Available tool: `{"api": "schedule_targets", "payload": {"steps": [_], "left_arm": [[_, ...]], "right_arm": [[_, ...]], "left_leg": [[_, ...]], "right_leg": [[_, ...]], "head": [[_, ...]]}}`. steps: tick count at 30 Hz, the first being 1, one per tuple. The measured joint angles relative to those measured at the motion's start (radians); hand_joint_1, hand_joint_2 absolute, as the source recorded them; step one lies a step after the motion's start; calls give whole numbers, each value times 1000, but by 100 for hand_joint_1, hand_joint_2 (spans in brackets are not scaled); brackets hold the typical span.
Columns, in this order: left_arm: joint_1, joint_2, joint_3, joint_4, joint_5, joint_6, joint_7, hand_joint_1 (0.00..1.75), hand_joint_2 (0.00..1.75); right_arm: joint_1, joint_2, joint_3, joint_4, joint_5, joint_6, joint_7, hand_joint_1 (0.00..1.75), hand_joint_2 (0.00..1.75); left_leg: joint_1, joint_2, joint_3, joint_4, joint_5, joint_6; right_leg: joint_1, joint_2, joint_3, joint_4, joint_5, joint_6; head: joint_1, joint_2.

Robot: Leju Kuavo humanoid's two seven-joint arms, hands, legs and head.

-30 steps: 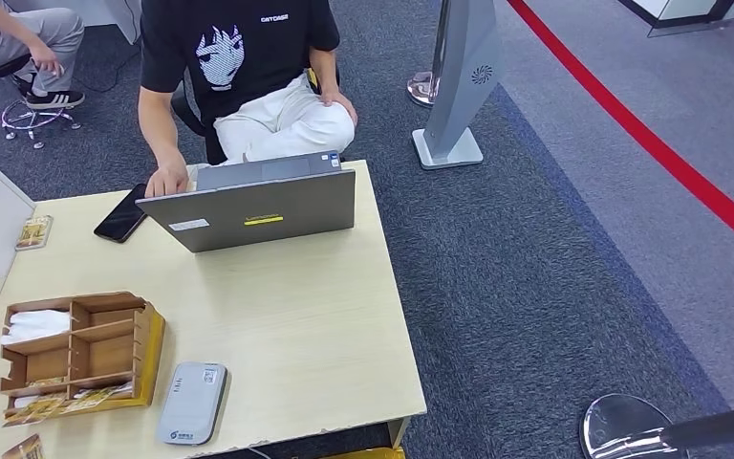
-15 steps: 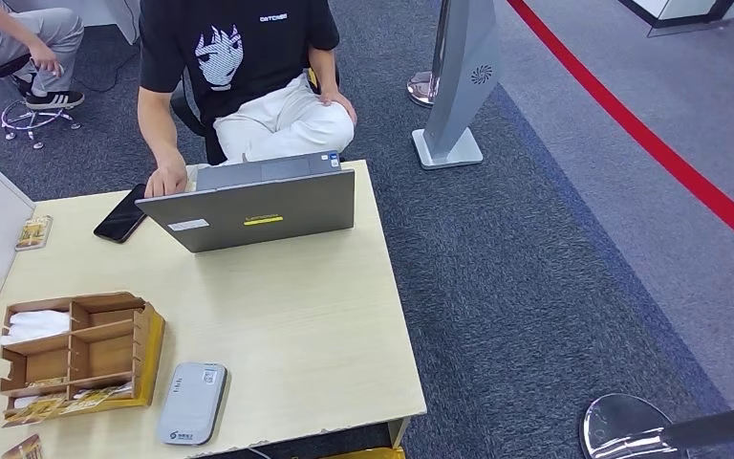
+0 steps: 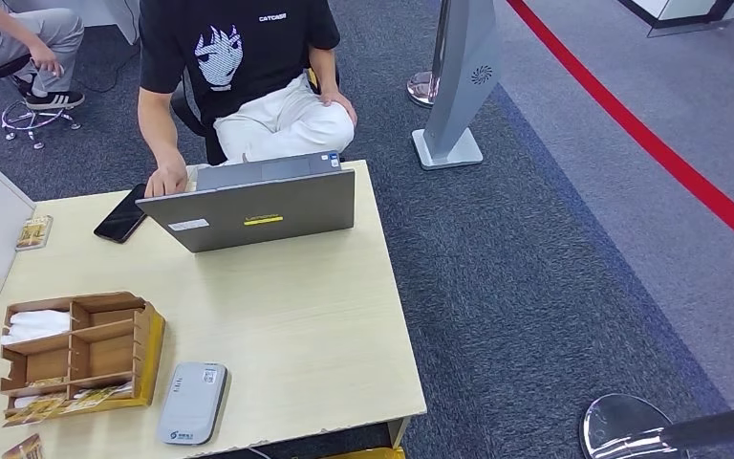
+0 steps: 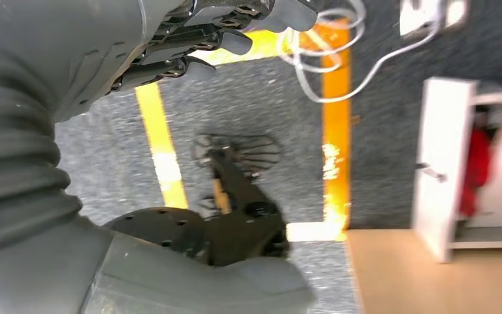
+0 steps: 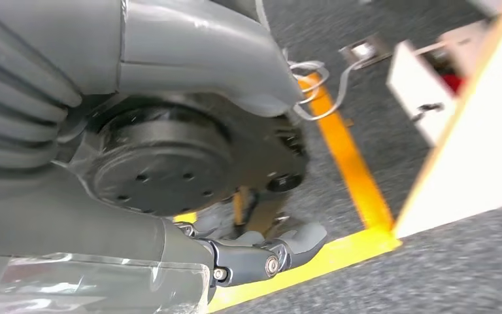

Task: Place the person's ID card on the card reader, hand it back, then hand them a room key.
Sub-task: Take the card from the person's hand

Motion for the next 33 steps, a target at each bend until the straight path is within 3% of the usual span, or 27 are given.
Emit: {"api": "schedule_targets", "payload": {"steps": [1,4,5,18,28,33], "left_arm": [[10,-5,1,-31,9,3,0,0,44],[39,-22,1,-128,32,13,0,0,175],[50,-27,1,-160,40,18,0,0,175],[204,-92,-21,-574,100,157,5,0,175],[351,-135,-109,-857,64,305,22,0,175],[411,-149,-159,-985,-5,337,-10,0,175]], "right_arm": [[2,5,-6,-16,-3,4,-4,0,0],[7,20,-25,-64,-7,16,-15,0,131],[10,25,-31,-79,-7,19,-20,0,175],[48,82,-87,-256,-10,10,-71,0,175],[86,119,-112,-386,-55,-16,-111,0,175],[110,121,-113,-445,-82,-41,-132,0,175]], "left_leg": [[0,0,0,0,0,0],[0,0,0,0,0,0],[0,0,0,0,0,0],[0,0,0,0,0,0],[0,0,0,0,-1,0],[0,0,0,0,-1,0]], "right_leg": [[0,0,0,0,0,0],[0,0,0,0,0,0],[0,0,0,0,0,0],[0,0,-1,0,0,0],[0,0,-1,0,0,0],[0,0,-1,0,0,0]], "head": [[0,0],[1,0],[1,0],[0,0],[0,0],[0,0]]}}
